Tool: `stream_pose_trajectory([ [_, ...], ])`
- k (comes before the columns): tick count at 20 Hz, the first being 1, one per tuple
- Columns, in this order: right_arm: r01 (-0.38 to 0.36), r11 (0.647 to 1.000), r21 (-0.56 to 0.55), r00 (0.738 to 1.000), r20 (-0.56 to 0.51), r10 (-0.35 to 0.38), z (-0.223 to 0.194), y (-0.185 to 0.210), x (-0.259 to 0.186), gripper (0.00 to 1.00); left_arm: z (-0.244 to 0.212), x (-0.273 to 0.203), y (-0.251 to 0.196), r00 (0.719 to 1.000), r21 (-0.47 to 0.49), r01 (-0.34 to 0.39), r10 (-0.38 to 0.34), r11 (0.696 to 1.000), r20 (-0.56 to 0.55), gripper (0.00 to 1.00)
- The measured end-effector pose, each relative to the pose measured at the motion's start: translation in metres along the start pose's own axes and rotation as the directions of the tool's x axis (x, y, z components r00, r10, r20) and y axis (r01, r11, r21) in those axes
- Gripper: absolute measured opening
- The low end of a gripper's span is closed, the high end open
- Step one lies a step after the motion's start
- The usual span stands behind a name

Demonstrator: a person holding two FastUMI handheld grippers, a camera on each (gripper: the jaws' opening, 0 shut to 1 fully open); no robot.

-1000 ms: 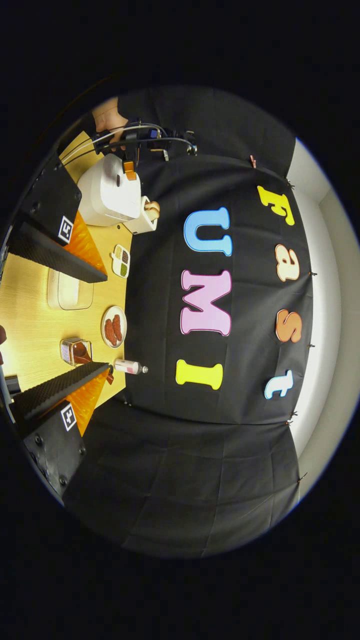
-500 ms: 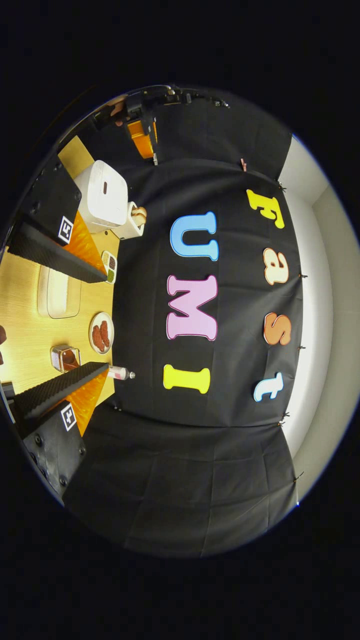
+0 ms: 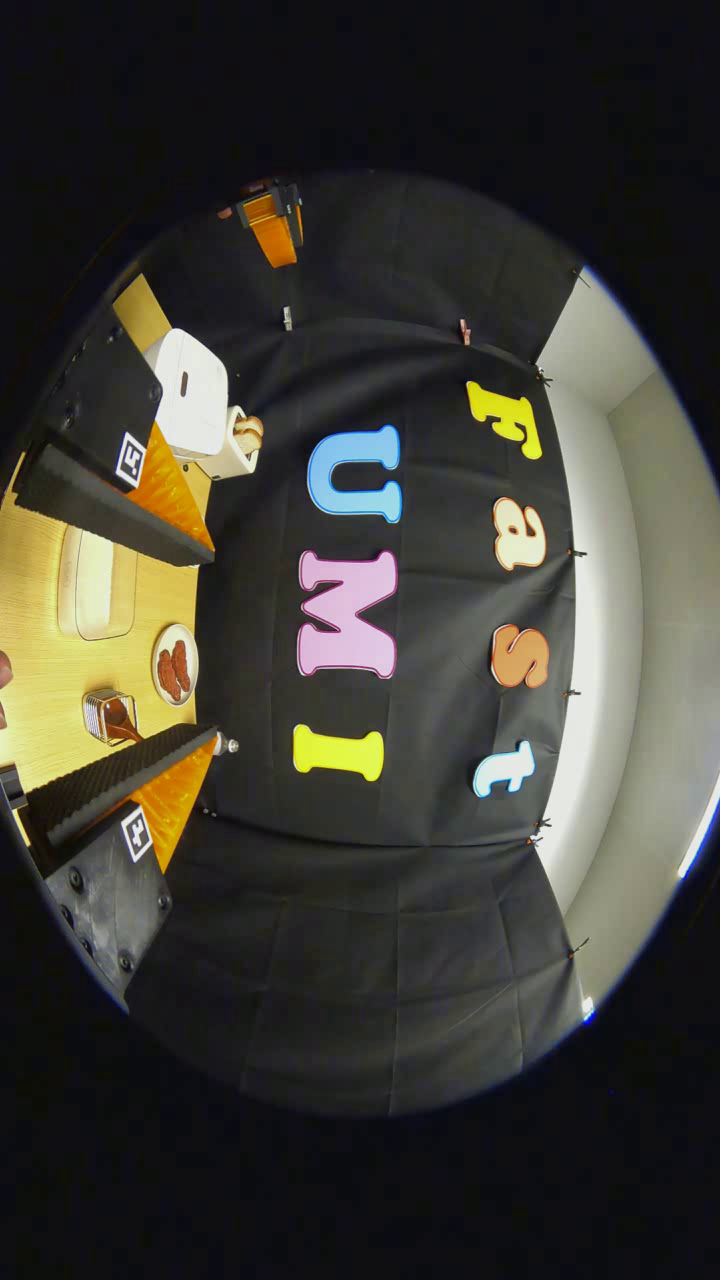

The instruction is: Close the left gripper, press the button to open the rice cooker; take a wooden spoon from the chopstick holder with the right hand, scoop a spoonful of rice and pour it into the rice cooker, then put the wooden spoon back into the chopstick holder.

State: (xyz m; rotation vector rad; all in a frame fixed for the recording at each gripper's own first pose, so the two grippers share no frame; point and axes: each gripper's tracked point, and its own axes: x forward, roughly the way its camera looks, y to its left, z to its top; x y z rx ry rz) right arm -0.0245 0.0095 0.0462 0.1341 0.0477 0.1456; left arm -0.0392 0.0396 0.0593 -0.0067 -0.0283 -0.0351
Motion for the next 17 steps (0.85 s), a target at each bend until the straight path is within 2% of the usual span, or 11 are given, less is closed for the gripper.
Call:
stream_pose_trajectory([
  [5, 0.007, 1.000, -0.005, 1.000, 0.001, -0.007, 0.002, -0.001, -0.004, 0.99, 0.003, -0.007, 0.004, 1.000, 0.012, 0.012, -0.012, 1.000, -0.005, 0.95],
  [13, 0.000, 1.000, -0.023, 1.000, -0.001, 0.000, 0.006, 0.002, -0.006, 0.99, -0.007, -0.009, 0.012, 0.999, -0.064, -0.004, 0.001, 0.998, -0.038, 0.94],
  [14, -0.001, 1.000, -0.023, 1.000, -0.001, 0.001, 0.006, 0.002, -0.006, 0.94, -0.006, -0.010, 0.015, 0.999, -0.064, -0.008, 0.006, 0.998, -0.040, 0.94],
  [15, -0.002, 1.000, -0.022, 1.000, 0.001, 0.002, 0.007, 0.003, -0.006, 0.99, -0.006, -0.010, 0.017, 0.999, -0.065, -0.012, 0.010, 0.998, -0.040, 0.94],
  [17, -0.003, 1.000, -0.024, 1.000, 0.003, 0.004, 0.009, 0.003, -0.006, 0.99, -0.005, -0.010, 0.019, 0.999, -0.067, -0.017, 0.014, 0.998, -0.039, 0.94],
])
